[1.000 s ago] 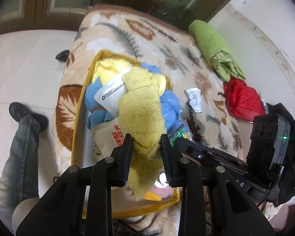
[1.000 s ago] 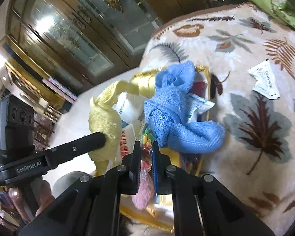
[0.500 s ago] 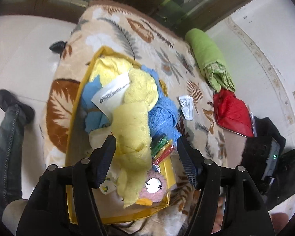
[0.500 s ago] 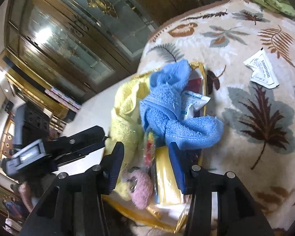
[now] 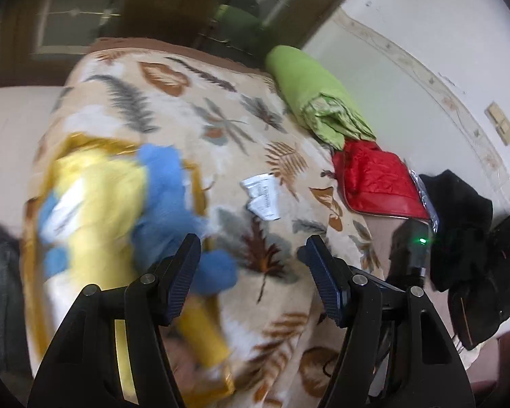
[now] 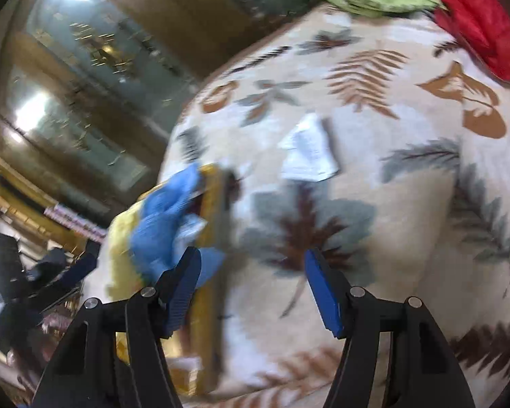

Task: Organize soft objects
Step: 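Grasp a white paper packet with the left tool while the right tool grasps a white slip, then carry both white papers into the tray and open both tools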

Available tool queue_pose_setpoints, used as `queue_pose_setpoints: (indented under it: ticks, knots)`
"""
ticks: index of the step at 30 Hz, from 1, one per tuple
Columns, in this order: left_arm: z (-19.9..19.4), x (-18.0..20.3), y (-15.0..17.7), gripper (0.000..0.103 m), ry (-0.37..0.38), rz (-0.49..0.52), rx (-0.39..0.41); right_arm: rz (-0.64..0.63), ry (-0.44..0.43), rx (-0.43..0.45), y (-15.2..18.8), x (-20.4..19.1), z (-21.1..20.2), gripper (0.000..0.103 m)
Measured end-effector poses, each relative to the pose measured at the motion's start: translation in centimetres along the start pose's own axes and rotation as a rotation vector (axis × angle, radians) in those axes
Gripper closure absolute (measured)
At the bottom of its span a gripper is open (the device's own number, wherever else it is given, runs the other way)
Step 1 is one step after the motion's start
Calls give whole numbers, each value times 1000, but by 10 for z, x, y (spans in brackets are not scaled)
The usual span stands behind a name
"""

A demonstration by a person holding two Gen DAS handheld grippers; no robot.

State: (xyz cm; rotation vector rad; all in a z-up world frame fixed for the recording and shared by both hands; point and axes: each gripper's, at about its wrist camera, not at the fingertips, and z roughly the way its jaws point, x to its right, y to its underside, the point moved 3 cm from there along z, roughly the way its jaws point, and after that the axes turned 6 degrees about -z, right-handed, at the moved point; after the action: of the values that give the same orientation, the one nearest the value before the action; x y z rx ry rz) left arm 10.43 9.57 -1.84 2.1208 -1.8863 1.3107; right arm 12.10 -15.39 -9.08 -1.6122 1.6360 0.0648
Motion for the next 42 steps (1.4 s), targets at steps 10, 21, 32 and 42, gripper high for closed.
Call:
queue_pose_setpoints:
  ticks: [10,21,32,42]
  knots:
    - [31,-11,4,38,15,-24,-13,53,129,-54,-64,41,65,56]
    - [41,2,13,38,35,2,-81,40,56,-91,-32,37,61,101]
    - [145,58,51,54,-141,96,-451,36,44,-154,55,50,-7,101]
    - [182,37,77,81,-174,-8,-507,14,64,-173,63,54,-5,100]
